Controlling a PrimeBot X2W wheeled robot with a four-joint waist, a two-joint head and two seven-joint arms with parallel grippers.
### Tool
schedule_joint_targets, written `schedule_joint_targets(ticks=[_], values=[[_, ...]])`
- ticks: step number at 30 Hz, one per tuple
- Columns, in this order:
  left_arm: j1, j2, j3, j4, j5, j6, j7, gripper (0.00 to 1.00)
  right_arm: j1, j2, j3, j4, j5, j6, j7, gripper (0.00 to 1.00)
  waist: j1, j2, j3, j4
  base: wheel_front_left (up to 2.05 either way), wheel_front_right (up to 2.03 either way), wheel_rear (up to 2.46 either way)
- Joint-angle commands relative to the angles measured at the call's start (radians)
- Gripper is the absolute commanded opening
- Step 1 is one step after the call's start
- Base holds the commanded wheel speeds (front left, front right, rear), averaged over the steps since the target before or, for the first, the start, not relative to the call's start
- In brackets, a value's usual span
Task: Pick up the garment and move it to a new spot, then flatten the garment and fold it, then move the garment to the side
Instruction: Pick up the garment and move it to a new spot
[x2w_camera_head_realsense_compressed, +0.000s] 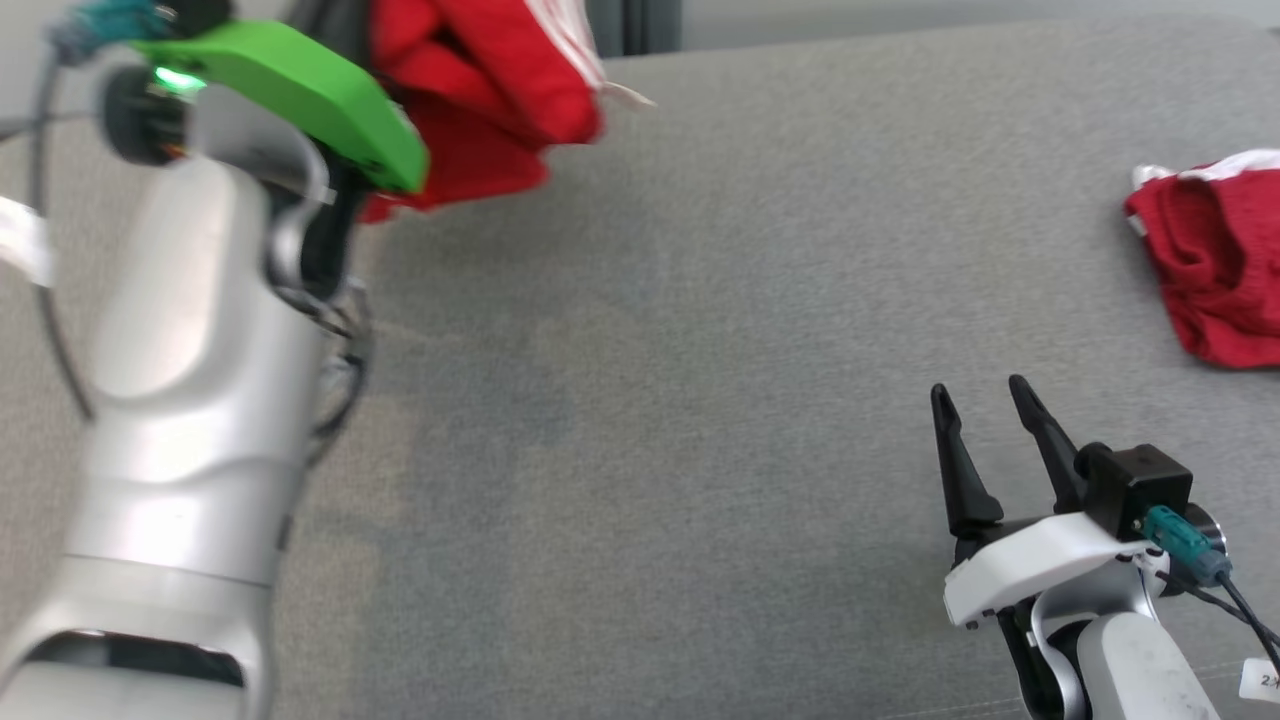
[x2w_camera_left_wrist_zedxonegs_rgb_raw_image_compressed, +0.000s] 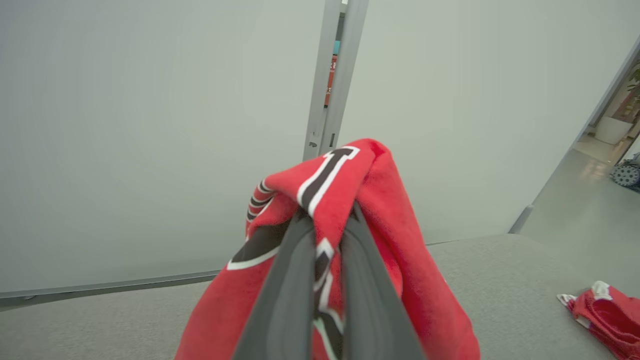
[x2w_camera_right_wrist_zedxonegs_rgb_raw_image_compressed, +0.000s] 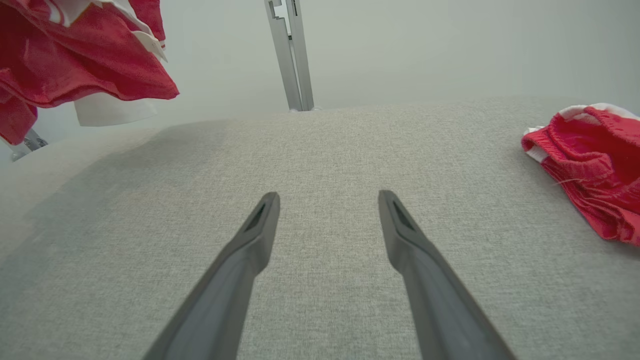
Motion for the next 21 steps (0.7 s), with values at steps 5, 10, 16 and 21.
schedule_joint_targets(ticks=[5, 10, 16, 21], values=[[0.117, -0.083, -0.035, -0.049, -0.081, -0.001, -0.067, 0.0, 0.028, -0.002, 0.006, 0.009, 0.023, -0.001, -0.014, 1.0, 0.0001, -0.0001, -0.087, -0.118, 0.0, 0.0, 0.0], [0.248, -0.094, -0.123, 0.004, -0.135, 0.043, -0.136, 0.0, 0.0, -0.001, 0.022, 0.024, 0.04, -0.001, -0.028, 1.0, 0.0001, -0.0001, -0.026, -0.164, 0.0, 0.0, 0.0], [0.316, -0.095, -0.233, 0.111, -0.163, 0.097, -0.198, 0.0, -0.025, -0.002, 0.06, 0.049, 0.044, -0.001, -0.046, 1.0, 0.0001, -0.0001, 0.031, -0.192, 0.0, 0.0, 0.0], [0.305, -0.095, -0.283, 0.151, -0.192, 0.107, -0.244, 0.1, -0.032, -0.001, 0.061, 0.079, 0.048, -0.001, -0.064, 1.0, 0.0001, -0.0001, 0.029, -0.179, 0.0, 0.0, 0.0]])
